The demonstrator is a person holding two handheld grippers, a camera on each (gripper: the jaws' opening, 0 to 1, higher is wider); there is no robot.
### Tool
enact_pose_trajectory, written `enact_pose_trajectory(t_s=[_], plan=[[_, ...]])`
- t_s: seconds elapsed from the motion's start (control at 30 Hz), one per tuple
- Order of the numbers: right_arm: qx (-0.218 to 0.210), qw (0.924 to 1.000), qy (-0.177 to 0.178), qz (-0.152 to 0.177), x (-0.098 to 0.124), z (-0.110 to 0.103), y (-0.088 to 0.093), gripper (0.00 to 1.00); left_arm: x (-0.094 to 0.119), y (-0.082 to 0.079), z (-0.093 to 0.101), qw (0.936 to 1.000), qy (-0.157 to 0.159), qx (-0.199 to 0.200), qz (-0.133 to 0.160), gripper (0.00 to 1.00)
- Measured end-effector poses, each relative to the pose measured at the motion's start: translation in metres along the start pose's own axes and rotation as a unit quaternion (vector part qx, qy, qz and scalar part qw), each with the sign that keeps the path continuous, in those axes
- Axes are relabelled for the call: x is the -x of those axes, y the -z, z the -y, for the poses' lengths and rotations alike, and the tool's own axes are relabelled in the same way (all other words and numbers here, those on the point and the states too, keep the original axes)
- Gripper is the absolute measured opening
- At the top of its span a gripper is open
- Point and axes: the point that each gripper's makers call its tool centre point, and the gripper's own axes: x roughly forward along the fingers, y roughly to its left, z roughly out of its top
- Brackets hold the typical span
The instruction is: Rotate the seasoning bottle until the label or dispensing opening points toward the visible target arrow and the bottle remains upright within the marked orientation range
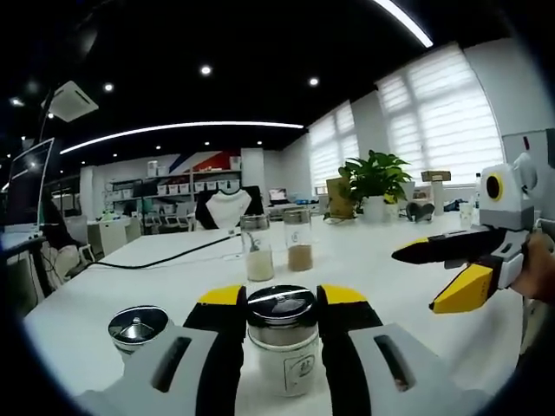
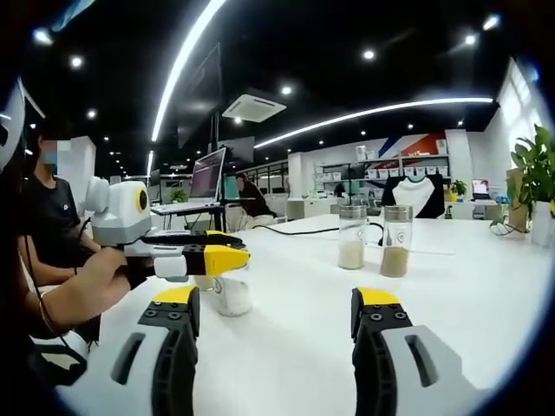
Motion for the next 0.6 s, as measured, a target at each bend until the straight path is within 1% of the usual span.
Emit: enact_pose_trajectory(t_s=[0.3, 0.37, 0.5, 0.57, 0.6], plan=[[0.000, 1.0000, -0.004, 0.001, -0.0016, -0.0025, -0.0009, 0.71, 0.0006, 0.0010, -0.0016, 1.0000, -0.008, 0.003, 0.000, 0.34], [0.000, 1.0000, -0.006, 0.001, -0.0021, -0.0037, -0.0008, 0.71, 0.0006, 0.0010, -0.0012, 0.9999, -0.010, -0.005, 0.000, 0.34], [-0.001, 1.0000, -0.006, 0.003, -0.0018, -0.0042, -0.0019, 0.71, 0.0008, 0.0008, -0.0013, 0.9999, -0.009, -0.007, -0.002, 0.35], [0.000, 1.0000, -0.006, 0.005, -0.0007, -0.0035, -0.0029, 0.71, 0.0030, -0.0017, -0.0023, 0.9999, -0.009, -0.006, 0.001, 0.37], [0.000, 1.0000, -0.005, 0.005, -0.0002, -0.0029, -0.0029, 0.71, 0.0052, -0.0040, -0.0041, 0.9999, -0.014, -0.004, 0.002, 0.41]])
